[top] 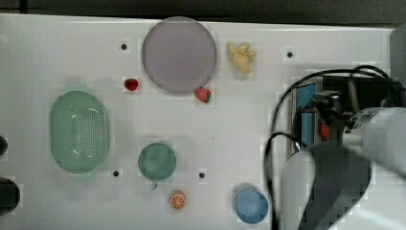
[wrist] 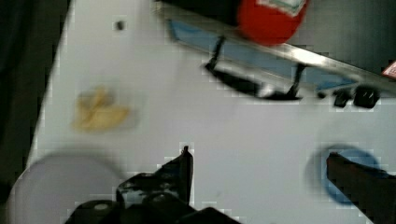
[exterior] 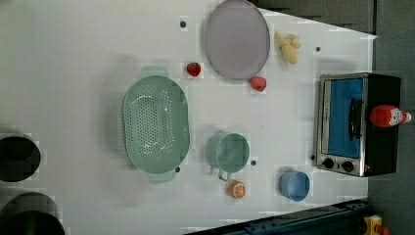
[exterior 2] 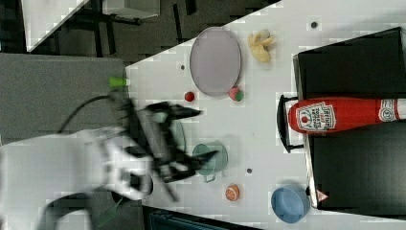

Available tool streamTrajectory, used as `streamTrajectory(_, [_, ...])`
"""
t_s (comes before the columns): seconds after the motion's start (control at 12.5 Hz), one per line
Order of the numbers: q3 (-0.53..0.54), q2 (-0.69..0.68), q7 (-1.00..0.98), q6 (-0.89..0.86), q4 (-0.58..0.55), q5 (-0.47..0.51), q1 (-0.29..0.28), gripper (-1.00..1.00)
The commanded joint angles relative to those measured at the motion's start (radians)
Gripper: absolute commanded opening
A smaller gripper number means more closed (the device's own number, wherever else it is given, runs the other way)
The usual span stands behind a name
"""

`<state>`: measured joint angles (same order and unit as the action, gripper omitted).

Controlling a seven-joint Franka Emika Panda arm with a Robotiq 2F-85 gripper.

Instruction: Pick Ketchup from oven and place it on table.

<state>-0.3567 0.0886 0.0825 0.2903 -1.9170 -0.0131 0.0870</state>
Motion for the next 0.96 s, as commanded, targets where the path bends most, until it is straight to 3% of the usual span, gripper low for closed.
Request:
streamTrajectory(0.08, [-0.070,-0.031,0.011,0.109,-0.005,0.003,0.018,1.00])
streamTrajectory(0.56, [-0.167,-0.257,0.011,0.263,0.068,0.021,0.030,1.00])
streamTrajectory(0.96, [-0.182,-0.379,0.011,0.305,0.064,0.170,0.056,1.00])
